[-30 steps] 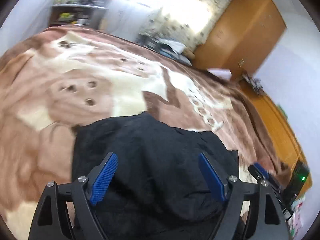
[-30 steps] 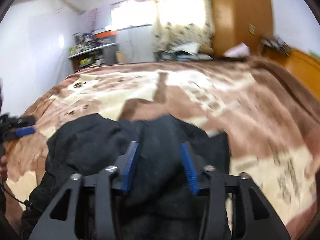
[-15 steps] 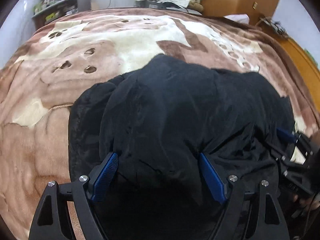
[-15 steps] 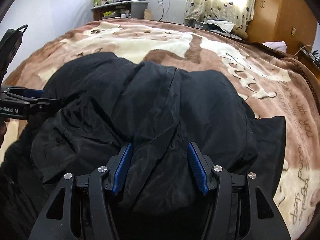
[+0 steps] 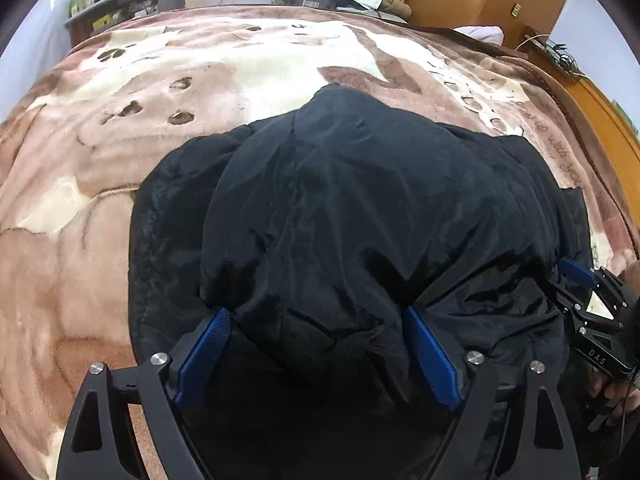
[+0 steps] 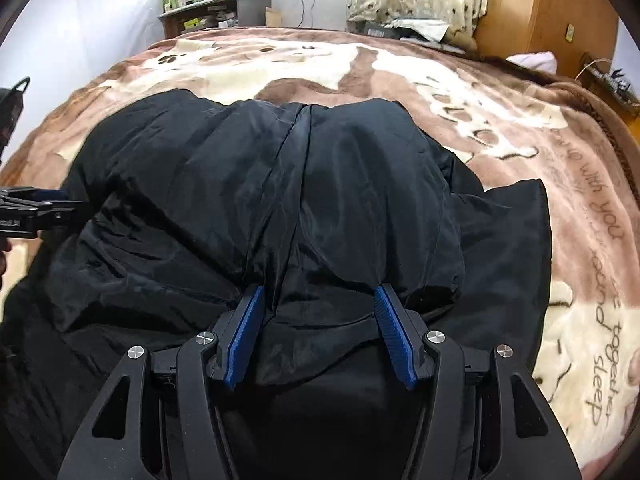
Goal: Fold large clothes
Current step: 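Open both tools and pull back from the jacket, then reach both tools to the jacket hem and close on it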
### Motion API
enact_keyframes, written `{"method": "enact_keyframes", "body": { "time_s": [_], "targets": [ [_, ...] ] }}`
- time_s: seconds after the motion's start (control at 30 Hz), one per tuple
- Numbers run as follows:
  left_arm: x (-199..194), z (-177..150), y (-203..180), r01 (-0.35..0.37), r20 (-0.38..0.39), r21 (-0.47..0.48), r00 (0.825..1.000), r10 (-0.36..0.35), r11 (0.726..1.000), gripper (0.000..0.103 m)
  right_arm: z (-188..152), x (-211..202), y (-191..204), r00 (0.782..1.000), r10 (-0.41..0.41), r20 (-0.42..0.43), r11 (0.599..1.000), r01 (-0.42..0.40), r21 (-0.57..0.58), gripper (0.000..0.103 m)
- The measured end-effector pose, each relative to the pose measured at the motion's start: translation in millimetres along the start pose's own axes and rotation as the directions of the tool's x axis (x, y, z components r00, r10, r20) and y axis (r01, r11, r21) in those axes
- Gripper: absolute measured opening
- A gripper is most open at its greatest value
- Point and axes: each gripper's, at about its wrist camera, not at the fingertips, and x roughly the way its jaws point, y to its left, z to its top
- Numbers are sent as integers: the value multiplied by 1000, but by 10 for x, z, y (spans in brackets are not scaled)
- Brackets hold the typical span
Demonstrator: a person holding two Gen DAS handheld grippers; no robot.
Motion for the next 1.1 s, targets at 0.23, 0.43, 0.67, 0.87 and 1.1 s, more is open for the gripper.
{"method": "enact_keyframes", "body": {
  "time_s": [0.23,0.43,0.67,0.87,1.1],
  "targets": [
    [-453,-154,176,107,2,-94,994,-107,990,87,-6,-522,-107,997,57,43,989,-63,131,58],
    [-1566,-719,516,138,104,-107,986,-127,985,87,-503,-1784,-302,981,75,178,972,-112,207,58],
    [-2709,-1737,901,106,165,-100,982,-89,989,87,-1490,-2834,-445,980,45,192,961,-95,260,58],
    [-2863,-2468,994,125,105,-93,988,-115,988,87,-2147,-3096,-489,989,25,147,944,-72,322,63],
    [-2575,-3147,963,200,6,-124,980,-201,972,87,-2744,-3009,-469,997,18,80,910,-50,413,68]
  ]
}}
